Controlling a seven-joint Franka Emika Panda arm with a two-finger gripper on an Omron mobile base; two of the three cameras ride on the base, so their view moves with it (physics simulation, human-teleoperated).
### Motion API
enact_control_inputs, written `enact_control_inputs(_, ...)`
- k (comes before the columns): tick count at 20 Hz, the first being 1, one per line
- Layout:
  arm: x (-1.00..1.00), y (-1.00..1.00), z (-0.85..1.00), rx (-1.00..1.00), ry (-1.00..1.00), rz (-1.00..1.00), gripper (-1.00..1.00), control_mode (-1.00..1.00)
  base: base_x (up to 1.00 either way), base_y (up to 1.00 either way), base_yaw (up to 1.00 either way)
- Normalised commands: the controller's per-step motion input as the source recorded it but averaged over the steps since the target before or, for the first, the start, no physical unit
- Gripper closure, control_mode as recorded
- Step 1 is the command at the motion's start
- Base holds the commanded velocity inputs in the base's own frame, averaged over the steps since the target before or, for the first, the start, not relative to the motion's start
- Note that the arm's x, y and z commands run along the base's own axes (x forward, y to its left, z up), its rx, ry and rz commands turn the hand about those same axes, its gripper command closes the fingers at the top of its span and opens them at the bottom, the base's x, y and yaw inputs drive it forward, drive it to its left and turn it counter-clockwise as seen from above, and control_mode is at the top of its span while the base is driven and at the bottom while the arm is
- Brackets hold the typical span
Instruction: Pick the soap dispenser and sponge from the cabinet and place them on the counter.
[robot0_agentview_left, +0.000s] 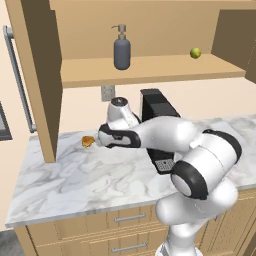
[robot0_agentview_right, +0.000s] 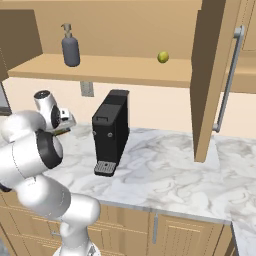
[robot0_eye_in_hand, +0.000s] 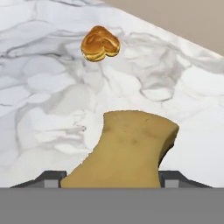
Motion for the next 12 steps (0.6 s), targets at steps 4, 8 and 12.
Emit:
enact_control_inputs(4,0.25,0.09,-0.52,-0.01,0.06,0.01,1.00,-1.00,0.00,0.00,0.00)
enact_control_inputs(8,0.19,0.18,-0.56,-0.05,0.06,0.00,1.00,-1.00,0.00,0.00,0.00)
enact_control_inputs(12,0.20,0.22,-0.54,-0.05,0.05,0.00,1.00,-1.00,0.00,0.00,0.00)
